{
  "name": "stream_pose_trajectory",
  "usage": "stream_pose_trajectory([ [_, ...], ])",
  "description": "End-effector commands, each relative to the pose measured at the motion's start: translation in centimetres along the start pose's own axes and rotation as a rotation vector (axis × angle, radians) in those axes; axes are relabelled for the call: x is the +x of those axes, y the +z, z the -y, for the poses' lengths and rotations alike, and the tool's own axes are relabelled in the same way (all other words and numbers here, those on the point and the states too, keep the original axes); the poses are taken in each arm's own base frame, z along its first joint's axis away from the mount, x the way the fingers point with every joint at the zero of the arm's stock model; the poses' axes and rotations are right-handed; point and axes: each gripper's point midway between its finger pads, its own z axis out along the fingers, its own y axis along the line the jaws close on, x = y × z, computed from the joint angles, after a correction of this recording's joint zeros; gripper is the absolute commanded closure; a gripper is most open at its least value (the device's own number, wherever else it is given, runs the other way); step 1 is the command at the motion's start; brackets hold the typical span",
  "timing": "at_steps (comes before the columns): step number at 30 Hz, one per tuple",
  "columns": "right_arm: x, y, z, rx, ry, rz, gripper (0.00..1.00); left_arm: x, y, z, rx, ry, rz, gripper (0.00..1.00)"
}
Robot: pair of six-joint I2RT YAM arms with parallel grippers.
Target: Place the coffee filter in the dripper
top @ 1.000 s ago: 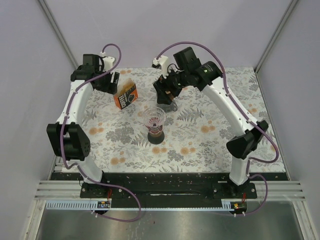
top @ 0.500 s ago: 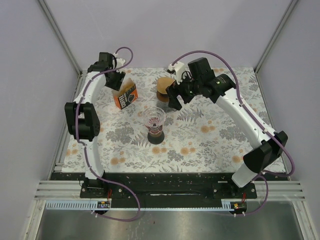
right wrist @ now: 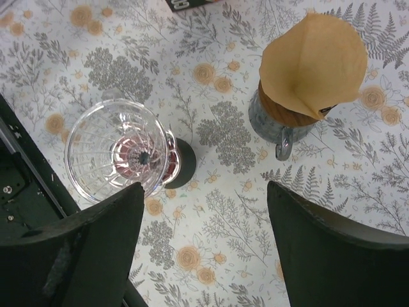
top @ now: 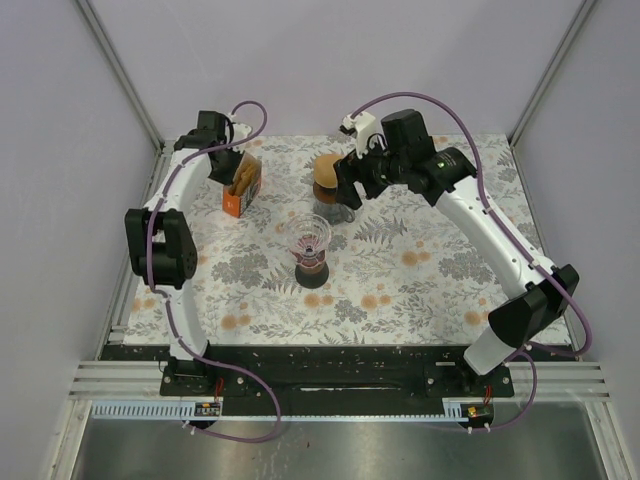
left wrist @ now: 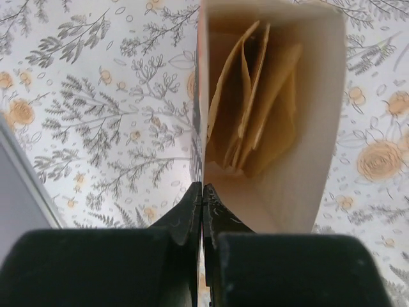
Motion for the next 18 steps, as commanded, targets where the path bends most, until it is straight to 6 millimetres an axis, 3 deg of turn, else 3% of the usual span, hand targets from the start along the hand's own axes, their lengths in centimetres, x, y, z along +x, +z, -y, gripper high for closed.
stream_pose_trajectory([
  [1,-5.3,-1.3,0.0,0.015,0.049,0.174,0.19,-3.7,-8.2,-0.2,-0.038,-0.01,0.197,1.0],
  [8,-12.5,-1.8,-2.0,-0.078,0.107,0.407,0.4,-3.0,-16.6,3.3,-0.031,0.087,0.33,1.0],
  [10,-13.5,-1.0,-3.5,-0.123,0.07,0.423,0.43,-2.4,-18.6,4.9,-0.022,0.149,0.352,1.0],
  [14,-14.6,-0.6,-8.8,-0.262,-0.175,0.454,0.47,-0.9,-22.4,8.1,0.026,0.246,0.359,1.0],
  [18,-14.6,-2.3,-12.6,-0.337,-0.361,0.501,0.51,0.5,-24.9,10.7,0.092,0.333,0.345,1.0],
])
